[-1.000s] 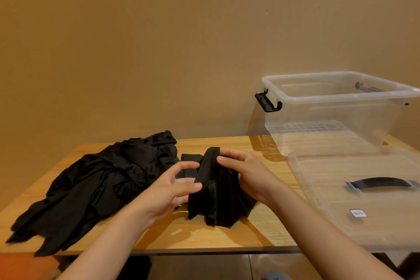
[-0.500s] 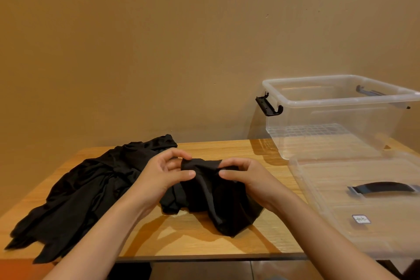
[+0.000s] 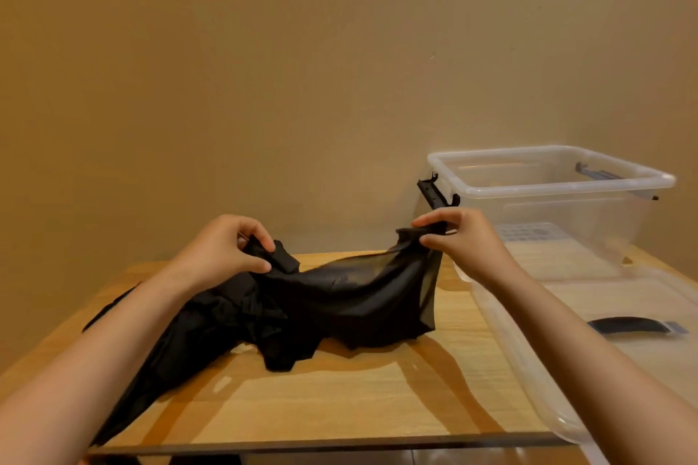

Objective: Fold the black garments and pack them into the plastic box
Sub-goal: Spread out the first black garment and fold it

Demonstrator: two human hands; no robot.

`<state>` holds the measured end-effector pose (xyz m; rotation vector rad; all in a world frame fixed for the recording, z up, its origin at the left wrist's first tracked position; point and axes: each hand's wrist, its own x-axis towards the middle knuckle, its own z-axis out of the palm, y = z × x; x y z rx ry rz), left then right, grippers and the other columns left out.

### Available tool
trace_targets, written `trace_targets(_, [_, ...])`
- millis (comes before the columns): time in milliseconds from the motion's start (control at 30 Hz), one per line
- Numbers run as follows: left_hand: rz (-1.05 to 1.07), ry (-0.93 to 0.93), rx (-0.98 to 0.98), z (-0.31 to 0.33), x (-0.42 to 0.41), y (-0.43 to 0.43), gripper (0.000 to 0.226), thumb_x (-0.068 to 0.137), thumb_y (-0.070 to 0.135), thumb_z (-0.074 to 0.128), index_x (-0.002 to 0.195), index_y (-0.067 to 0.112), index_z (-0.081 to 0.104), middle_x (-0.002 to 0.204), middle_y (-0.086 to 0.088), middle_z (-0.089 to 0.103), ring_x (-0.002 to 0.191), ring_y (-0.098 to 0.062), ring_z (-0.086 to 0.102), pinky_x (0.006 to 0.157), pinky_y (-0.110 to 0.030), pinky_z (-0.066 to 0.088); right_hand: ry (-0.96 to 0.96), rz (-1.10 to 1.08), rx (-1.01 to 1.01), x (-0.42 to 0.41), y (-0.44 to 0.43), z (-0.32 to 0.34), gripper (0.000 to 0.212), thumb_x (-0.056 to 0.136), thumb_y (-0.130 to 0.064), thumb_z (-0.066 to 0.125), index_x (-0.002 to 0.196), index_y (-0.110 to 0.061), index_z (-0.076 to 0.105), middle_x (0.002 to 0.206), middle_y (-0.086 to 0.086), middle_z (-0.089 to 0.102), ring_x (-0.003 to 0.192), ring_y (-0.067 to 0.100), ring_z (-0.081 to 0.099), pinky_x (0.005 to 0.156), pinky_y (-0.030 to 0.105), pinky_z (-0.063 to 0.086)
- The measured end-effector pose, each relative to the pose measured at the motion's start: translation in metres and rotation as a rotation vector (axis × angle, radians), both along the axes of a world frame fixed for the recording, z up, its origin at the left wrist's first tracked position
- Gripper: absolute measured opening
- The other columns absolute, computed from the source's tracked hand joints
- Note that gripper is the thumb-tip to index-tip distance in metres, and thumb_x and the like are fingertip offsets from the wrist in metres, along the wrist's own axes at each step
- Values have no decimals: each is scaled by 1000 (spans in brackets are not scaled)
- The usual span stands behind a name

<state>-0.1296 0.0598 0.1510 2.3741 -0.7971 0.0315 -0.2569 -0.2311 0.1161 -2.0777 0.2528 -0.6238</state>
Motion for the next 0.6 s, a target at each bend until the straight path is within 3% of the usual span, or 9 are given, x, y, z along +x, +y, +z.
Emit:
trace_targets(100, [15,-72,3,19,4,6,12,78,1,77,82,9,69,66,3,53,53,2,51,50,-7,35,-76,-73,-60,3,-14,15,19,85,-11,70,102,-19,72,97,-8,67,96,7,60,82,22,50])
trace_targets(267, [69,-202,-99,48,15,11,4,85,5,71,83,5,68,70,6,52,65,-3,45,55,-15,28,-203,-97,-55,6,-21,42,11,88,-15,67,98,-18,70,90,-2,68,87,10,62,66,15,46])
trace_targets(367, [78,-271,-137,67,19,10,5,86,6,70,83,7,66,71,6,52,66,-6,44,53,-14,30,-270,-107,-52,10,-21,61,8,89,-17,67,96,-18,70,88,0,69,84,13,63,66,19,48])
trace_targets(600, [92,-394,15,100,33,1,3,90,14,66,88,15,65,95,-2,55,94,-20,50,79,-28,34,-376,-150,-117,17,-22,100,5,88,-19,68,89,-24,67,92,-6,62,88,7,58,76,18,44])
